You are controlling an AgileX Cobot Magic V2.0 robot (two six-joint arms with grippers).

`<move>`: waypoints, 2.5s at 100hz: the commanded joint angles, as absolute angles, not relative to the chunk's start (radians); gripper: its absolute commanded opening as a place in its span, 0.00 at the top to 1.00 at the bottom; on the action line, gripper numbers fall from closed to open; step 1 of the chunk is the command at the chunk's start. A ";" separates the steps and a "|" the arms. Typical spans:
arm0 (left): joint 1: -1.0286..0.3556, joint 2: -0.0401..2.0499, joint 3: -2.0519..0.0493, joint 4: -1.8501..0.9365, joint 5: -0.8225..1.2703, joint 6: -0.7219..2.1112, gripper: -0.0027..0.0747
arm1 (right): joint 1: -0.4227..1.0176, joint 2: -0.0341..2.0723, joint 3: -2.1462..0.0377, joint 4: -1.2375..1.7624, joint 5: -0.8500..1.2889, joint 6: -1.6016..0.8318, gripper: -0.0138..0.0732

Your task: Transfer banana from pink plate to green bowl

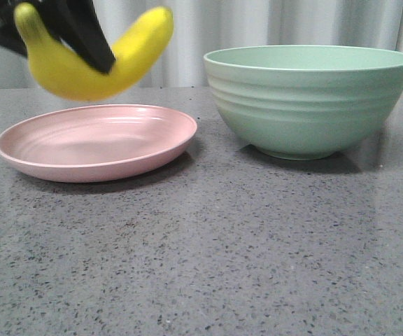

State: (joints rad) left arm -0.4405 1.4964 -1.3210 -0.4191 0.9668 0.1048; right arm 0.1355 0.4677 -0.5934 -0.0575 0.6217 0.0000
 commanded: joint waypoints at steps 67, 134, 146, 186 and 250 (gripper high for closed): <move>-0.685 1.399 -1.401 -0.440 1.159 0.318 0.99 | 0.658 1.158 -1.385 -0.089 1.193 -0.255 0.41; -0.738 1.383 -1.527 -0.406 1.276 0.554 0.99 | 0.780 1.274 -1.521 -0.129 1.300 -0.375 0.46; -0.738 1.383 -1.554 -0.390 1.276 0.554 0.99 | 0.798 1.274 -1.521 -0.129 1.300 -0.387 0.40; -0.738 1.383 -1.555 -0.413 1.276 0.558 0.99 | 0.807 1.336 -1.521 -0.192 1.296 -0.389 0.41; -0.738 1.383 -1.555 -0.415 1.276 0.547 0.80 | 0.807 1.354 -1.521 -0.203 1.300 -0.387 0.93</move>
State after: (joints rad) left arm -0.7304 1.4166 -1.5226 -0.3120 1.2725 0.6228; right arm 0.8070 1.3808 -1.4877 -0.1885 1.2818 -0.4344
